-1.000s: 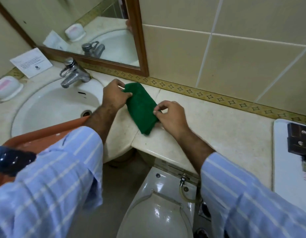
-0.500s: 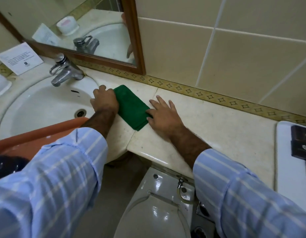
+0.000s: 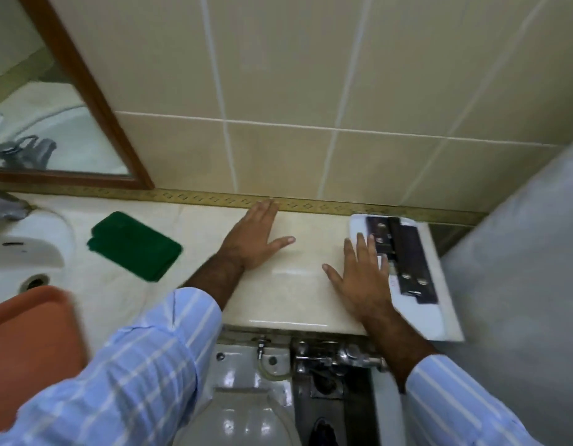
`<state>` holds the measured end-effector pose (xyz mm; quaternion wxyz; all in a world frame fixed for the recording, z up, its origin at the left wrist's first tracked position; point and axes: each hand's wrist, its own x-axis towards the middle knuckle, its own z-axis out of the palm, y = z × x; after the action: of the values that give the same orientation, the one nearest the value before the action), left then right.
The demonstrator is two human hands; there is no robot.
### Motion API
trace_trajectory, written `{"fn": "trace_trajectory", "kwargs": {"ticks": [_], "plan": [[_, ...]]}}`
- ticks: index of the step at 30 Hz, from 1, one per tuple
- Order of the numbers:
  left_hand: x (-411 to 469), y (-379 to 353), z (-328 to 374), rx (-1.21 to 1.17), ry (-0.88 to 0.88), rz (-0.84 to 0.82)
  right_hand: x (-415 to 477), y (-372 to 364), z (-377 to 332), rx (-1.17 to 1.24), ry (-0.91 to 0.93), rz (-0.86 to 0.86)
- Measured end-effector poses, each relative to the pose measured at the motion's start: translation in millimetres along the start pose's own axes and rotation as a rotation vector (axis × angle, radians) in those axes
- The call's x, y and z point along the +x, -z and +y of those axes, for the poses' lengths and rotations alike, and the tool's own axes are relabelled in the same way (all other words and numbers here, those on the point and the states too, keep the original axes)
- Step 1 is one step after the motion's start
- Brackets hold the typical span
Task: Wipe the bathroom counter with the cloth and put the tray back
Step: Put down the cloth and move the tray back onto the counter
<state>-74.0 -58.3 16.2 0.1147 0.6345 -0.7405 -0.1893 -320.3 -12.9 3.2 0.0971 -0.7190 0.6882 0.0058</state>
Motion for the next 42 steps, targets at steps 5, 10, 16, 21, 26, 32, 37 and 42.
{"fn": "trace_trajectory", "kwargs": {"ticks": [5,10,16,21,26,32,37,42], "plan": [[37,-39,84,0.017,-0.201,-0.139,-58,0,76,-0.004,-0.215,0.069],[79,-82,131,0.080,-0.191,-0.286,-96,3,119,-0.011,-0.446,-0.048],[107,-113,147,-0.019,0.024,-0.170,-99,-24,142,0.780,-0.745,-0.260],[118,-120,150,-0.196,0.175,0.114,-97,-35,136,1.485,-0.962,-0.266],[116,-115,146,-0.355,0.393,0.103,-97,-41,131,1.539,-1.003,-0.055],[58,-84,113,-0.507,0.532,0.205,-98,-20,134,1.264,-0.848,0.121],[-8,-42,70,-0.701,0.687,0.324,-73,4,117,0.878,-0.625,0.172],[-54,-18,27,-0.853,0.826,0.400,-25,13,81,0.664,-0.430,0.132]]}}
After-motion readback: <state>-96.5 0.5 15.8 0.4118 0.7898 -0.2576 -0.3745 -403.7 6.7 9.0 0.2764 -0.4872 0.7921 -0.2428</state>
